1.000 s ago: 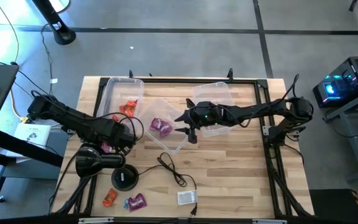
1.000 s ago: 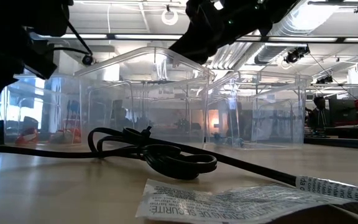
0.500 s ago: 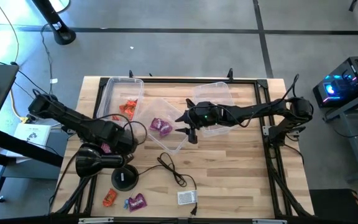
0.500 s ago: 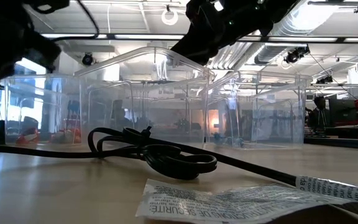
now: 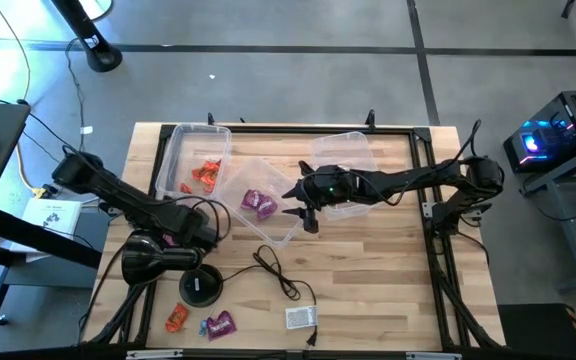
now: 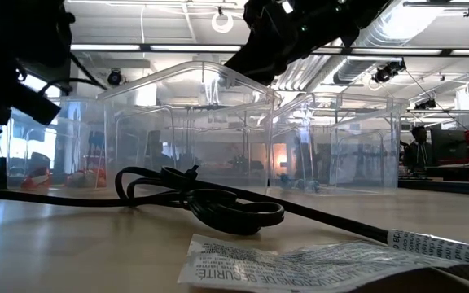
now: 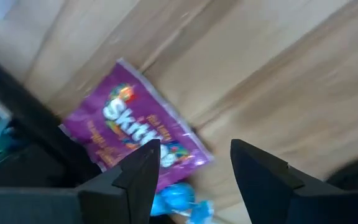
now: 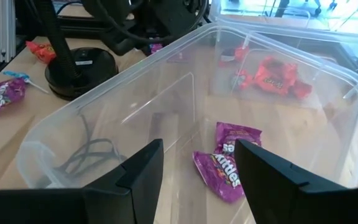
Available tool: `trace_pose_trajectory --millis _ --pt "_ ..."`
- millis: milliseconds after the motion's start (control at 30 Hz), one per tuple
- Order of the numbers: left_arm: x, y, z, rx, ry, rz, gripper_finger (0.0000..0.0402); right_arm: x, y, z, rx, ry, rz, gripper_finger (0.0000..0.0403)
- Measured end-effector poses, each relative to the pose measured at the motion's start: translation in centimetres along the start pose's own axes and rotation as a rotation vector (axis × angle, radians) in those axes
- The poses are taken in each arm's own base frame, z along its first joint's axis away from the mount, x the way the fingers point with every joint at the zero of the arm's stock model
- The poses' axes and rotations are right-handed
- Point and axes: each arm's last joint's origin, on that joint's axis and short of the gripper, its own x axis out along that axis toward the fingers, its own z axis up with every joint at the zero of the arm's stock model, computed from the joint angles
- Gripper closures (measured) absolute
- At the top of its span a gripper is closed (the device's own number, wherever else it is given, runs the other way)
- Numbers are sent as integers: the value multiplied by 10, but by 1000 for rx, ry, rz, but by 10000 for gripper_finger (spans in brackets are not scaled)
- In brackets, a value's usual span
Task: Sort candy
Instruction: Put the violet candy into the center transparent bin
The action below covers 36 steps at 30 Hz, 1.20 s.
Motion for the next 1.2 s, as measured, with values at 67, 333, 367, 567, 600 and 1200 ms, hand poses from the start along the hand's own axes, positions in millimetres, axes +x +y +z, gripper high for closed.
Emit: trace_pose_trajectory --millis 67,333,367,567,600,1200 --pt "3 -2 1 -1 11 25 213 0 0 0 0 0 0 210" --pt "27 -13 6 -12 85 191 213 0 3 0 4 3 8 210" --pt "29 -15 7 -12 95 211 213 0 4 0 4 3 9 210" --pt "37 -19 8 -1 119 257 214 1 10 -1 -4 14 26 210" --pt "37 -19 8 5 117 249 216 1 12 -1 -5 20 30 210" --pt "29 -26 12 162 45 123 397 0 39 -7 -9 104 94 210"
